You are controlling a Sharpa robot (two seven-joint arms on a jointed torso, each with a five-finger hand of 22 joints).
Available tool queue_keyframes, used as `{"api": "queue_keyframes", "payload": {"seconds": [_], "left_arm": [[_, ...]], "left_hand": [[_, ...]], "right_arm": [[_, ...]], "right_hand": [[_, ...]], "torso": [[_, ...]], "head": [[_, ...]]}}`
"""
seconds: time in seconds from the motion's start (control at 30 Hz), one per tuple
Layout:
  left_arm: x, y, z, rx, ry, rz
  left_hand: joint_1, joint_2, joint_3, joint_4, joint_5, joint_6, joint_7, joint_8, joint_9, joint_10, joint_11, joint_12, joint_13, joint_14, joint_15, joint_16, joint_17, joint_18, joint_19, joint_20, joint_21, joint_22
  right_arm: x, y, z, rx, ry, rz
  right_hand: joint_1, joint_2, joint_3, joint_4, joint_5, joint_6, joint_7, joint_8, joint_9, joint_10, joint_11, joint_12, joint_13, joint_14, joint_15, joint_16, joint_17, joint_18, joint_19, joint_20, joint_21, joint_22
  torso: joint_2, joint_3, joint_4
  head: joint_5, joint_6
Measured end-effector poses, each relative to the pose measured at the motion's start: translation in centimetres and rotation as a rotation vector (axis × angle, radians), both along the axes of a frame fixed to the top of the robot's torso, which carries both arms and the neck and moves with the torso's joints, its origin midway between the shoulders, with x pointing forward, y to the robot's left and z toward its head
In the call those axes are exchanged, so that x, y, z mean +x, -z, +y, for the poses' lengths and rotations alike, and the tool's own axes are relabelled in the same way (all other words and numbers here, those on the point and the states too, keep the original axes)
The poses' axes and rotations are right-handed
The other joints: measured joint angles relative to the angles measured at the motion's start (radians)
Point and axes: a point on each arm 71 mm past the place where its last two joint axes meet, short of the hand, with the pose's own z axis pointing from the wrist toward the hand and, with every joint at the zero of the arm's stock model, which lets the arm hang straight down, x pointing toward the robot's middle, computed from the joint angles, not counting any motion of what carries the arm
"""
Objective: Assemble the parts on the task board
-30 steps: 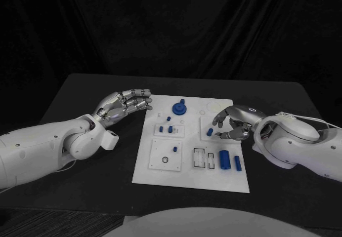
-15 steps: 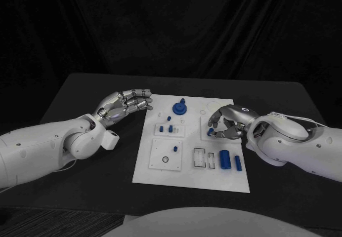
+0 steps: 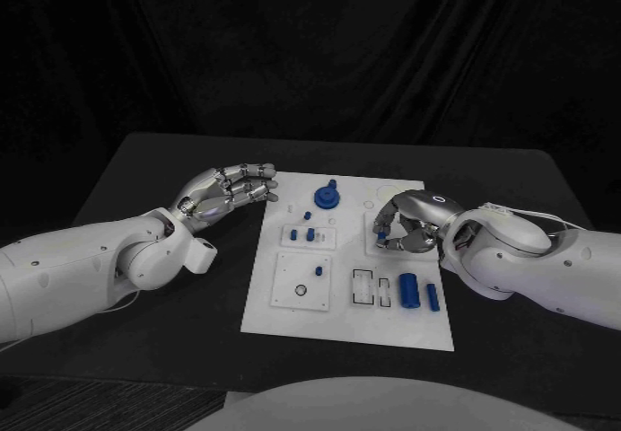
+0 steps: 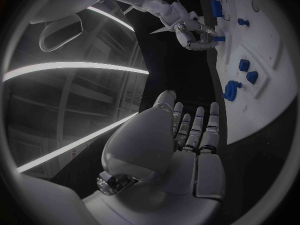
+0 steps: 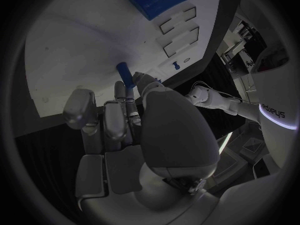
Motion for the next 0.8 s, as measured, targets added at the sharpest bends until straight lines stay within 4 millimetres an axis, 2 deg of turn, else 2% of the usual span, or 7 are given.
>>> {"api": "queue_keyframes", "payload": {"seconds": [0.13,0.2,0.27,0.53,0.6,0.8], "left_arm": [[0.0,0.0,0.0,0.000,0.001,0.003],[0.0,0.1,0.0,0.001,0.002,0.004],[0.0,0.1,0.0,0.001,0.003,0.005],[-0.1,0.2,0.1,0.001,0.006,0.010],[-0.1,0.2,0.1,0.002,0.006,0.012],[0.0,0.3,0.1,0.004,0.006,0.015]], "left_hand": [[0.000,0.000,0.000,0.000,0.000,0.000,0.000,0.000,0.000,0.000,0.000,0.000,0.000,0.000,0.000,0.000,0.000,0.000,0.000,0.000,0.000,0.000],[0.000,0.000,0.000,0.000,0.000,0.000,0.000,0.000,0.000,0.000,0.000,0.000,0.000,0.000,0.000,0.000,-0.001,0.000,0.000,0.000,0.000,0.000],[0.000,0.000,0.003,-0.003,0.001,0.002,0.002,-0.002,0.000,0.000,0.000,0.000,0.000,0.000,0.000,0.000,-0.001,0.000,0.000,0.000,0.000,0.000],[0.000,0.000,0.004,-0.004,0.004,0.003,0.003,-0.004,0.000,0.004,0.004,0.000,0.000,0.000,0.000,0.004,-0.001,0.000,0.004,0.004,0.000,-0.001],[0.000,0.000,0.004,-0.004,0.004,0.003,0.003,-0.004,0.000,0.004,0.004,0.000,0.000,0.000,0.000,0.004,-0.001,0.000,0.004,0.004,0.000,-0.001],[0.000,0.000,0.004,-0.004,0.004,0.005,0.005,-0.004,0.000,0.003,0.004,0.001,0.000,0.000,0.000,0.004,-0.001,0.000,0.004,0.004,0.000,-0.001]], "right_arm": [[0.0,0.0,0.0,-0.001,-0.004,0.000],[0.0,0.0,0.0,-0.001,-0.005,0.000],[0.0,0.0,0.0,-0.001,-0.006,0.000],[-0.5,-0.2,-0.2,0.010,-0.017,-0.004],[-0.8,-0.4,-0.2,0.020,-0.021,-0.011],[-1.4,-2.2,0.1,0.066,-0.050,-0.058]], "right_hand": [[0.016,0.003,0.016,-0.012,0.014,0.018,-0.006,0.000,-0.004,0.026,-0.007,-0.011,-0.018,-0.001,-0.008,-0.012,-0.013,0.000,-0.002,-0.009,-0.008,0.000],[0.027,0.003,0.028,-0.021,0.021,0.025,-0.003,0.000,-0.009,0.039,-0.007,-0.027,-0.030,-0.003,-0.010,-0.019,-0.021,0.000,-0.002,-0.009,-0.013,0.000],[0.036,0.001,0.052,-0.031,-0.003,0.040,-0.003,-0.006,-0.016,0.057,-0.007,-0.047,-0.047,-0.005,-0.012,-0.024,-0.031,0.000,-0.005,-0.013,-0.019,0.000],[0.057,0.003,0.086,-0.059,-0.024,0.069,-0.004,-0.008,-0.022,0.075,0.004,-0.069,-0.072,-0.009,-0.016,-0.047,-0.060,0.000,-0.009,-0.016,-0.033,0.000],[0.060,0.004,0.095,-0.065,-0.049,0.077,-0.008,-0.014,-0.025,0.079,0.008,-0.081,-0.079,-0.012,-0.019,-0.051,-0.067,0.000,-0.009,-0.016,-0.036,0.000],[0.061,0.005,0.109,-0.068,-0.066,0.088,-0.008,-0.017,-0.029,0.083,0.011,-0.092,-0.088,-0.012,-0.019,-0.056,-0.073,0.000,-0.009,-0.016,-0.036,0.000]], "torso": [[0.000,0.0000,-0.0001],[0.000,0.0000,-0.0001],[0.000,-0.0001,-0.0001],[0.000,-0.0001,-0.0001],[0.000,-0.0001,-0.0001],[0.000,-0.0001,-0.0004]], "head": [[0.002,0.000],[0.003,0.000],[0.003,0.000],[0.007,0.005],[0.008,0.006],[0.011,0.007]]}}
